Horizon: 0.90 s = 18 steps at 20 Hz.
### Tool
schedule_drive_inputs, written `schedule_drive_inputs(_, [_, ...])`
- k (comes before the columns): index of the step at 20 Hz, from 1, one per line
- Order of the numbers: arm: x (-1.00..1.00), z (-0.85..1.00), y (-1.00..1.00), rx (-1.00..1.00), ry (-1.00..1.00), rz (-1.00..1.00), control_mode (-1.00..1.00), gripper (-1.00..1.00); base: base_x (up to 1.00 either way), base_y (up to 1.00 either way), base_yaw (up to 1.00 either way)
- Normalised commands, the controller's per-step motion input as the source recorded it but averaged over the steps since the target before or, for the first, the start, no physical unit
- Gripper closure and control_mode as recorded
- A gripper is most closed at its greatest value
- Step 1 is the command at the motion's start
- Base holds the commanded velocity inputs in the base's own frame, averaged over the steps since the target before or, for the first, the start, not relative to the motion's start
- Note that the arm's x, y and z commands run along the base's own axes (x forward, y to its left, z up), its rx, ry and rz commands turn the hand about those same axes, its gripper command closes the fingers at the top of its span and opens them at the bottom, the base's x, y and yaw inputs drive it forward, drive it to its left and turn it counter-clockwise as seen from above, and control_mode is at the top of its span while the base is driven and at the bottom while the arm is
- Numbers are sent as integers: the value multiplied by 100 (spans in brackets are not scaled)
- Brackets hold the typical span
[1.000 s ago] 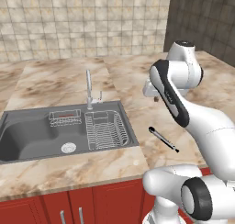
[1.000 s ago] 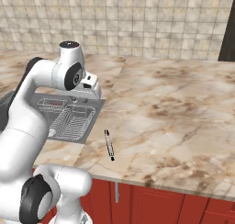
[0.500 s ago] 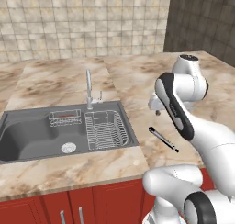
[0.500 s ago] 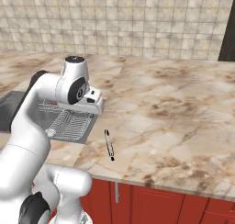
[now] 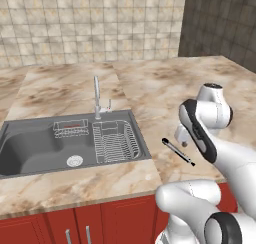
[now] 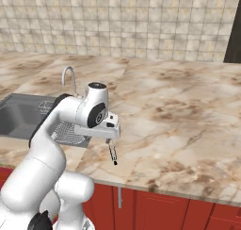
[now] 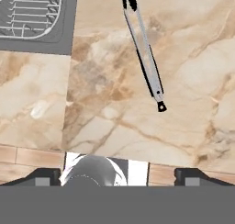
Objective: Pick up the tongs from the counter and place them near the plate next to the oven.
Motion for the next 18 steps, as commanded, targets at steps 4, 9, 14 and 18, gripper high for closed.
schedule_drive_inputs(4, [38,-24,-12,1,11,12,-100,-100,0,0,0])
schedule_drive_inputs(9, [41,-26,1,0,11,3,-100,-100,0,0,0])
schedule_drive_inputs(14, [22,-38,0,0,0,0,-100,-100,0,0,0])
schedule_drive_inputs(18, [26,-40,-1,0,0,0,-100,-100,0,0,0])
